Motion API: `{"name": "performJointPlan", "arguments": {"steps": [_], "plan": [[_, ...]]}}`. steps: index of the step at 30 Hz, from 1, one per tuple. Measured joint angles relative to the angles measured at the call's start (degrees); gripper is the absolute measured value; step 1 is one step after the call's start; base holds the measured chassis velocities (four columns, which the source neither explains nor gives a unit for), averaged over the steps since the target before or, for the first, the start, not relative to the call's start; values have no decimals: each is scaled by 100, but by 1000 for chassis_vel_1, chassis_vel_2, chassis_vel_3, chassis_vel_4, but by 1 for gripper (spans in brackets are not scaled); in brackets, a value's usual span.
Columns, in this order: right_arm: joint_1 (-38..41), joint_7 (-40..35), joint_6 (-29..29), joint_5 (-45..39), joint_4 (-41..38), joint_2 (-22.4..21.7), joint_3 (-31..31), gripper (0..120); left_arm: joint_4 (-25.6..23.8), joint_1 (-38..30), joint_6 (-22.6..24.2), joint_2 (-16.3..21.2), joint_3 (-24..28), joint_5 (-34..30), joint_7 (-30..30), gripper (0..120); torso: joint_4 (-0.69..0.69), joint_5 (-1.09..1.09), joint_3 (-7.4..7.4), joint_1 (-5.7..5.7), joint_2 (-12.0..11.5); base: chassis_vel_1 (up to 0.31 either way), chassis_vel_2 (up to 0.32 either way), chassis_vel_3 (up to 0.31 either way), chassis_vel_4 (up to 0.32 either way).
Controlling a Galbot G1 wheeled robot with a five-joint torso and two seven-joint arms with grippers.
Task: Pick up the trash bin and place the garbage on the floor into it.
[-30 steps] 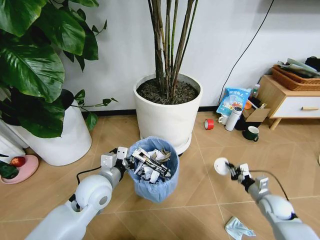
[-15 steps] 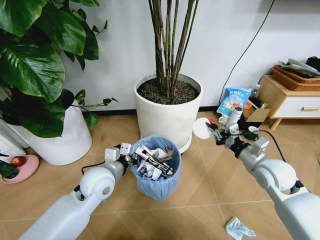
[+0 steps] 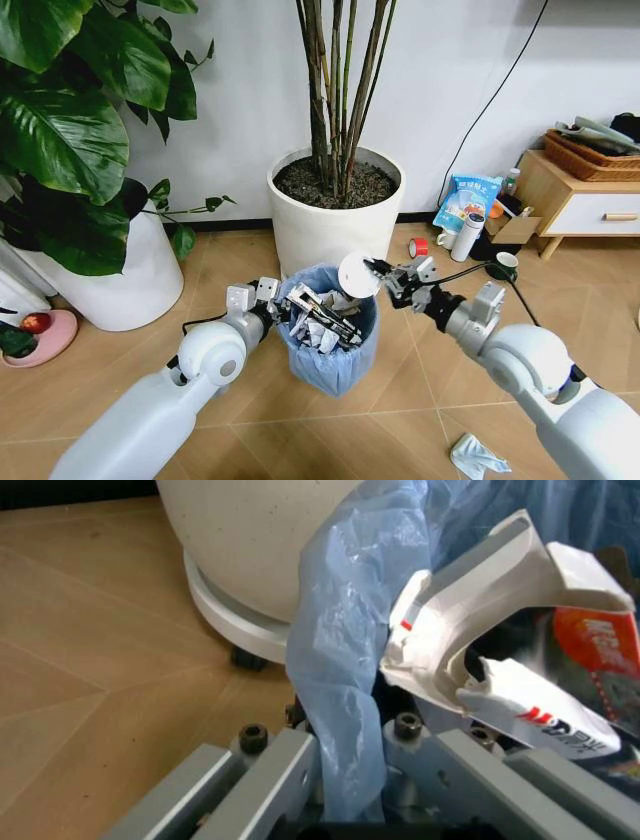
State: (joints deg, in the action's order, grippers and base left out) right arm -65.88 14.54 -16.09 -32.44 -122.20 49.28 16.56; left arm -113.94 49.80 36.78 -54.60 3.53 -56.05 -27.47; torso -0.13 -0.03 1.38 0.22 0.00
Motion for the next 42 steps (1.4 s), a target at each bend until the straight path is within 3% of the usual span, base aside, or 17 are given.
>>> {"name": "performJointPlan", "arguments": {"steps": [5, 7, 9, 11, 17, 18, 26, 31, 42], "plan": [[33, 9, -68, 75, -48, -12, -210, 14, -49, 47, 0, 20, -19, 3, -11, 0, 0, -1, 0, 0, 0, 0, 0, 0, 0], [51, 10, -67, 120, -31, 11, -274, 25, -72, 83, 0, 16, -33, 25, -19, 0, 0, -1, 0, 0, 0, 0, 0, 0, 0], [50, 10, -67, 126, -27, 20, -285, 27, -83, 100, 0, 15, -40, 31, -22, 0, 0, 0, 0, 0, 0, 0, 0, 0, 0], [25, 10, -48, 149, 2, 40, -288, 39, -114, 141, -1, 17, -59, 44, -25, 0, 0, -2, 0, 0, 0, 0, 0, 0, 0], [12, 3, -27, 149, 48, 47, -257, 53, -138, 170, -1, 28, -82, 50, -27, 0, 0, -1, 0, 0, 0, 0, 0, 0, 0], [15, -5, -24, 147, 55, 46, -248, 60, -145, 175, -2, 31, -86, 50, -27, 0, 0, -1, 0, 0, 0, 0, 0, 0, 0], [-384, -498, 10, 113, -33, 46, 323, 92, -232, 445, -26, 79, -306, 205, -15, 0, 0, -1, 0, 0, 0, 0, 0, 0, 0], [-797, -695, 2, 177, -91, 108, 597, 100, -349, 677, -41, 158, -484, 299, -18, 0, 0, -1, 0, 0, 0, 0, 0, 0, 0], [-3244, -229, 570, 736, 159, 791, 2639, 100, -526, 1105, -119, 180, -946, 665, 47, 0, -3, -2, -2, -1, 2, 0, 0, 0, 0]]}}
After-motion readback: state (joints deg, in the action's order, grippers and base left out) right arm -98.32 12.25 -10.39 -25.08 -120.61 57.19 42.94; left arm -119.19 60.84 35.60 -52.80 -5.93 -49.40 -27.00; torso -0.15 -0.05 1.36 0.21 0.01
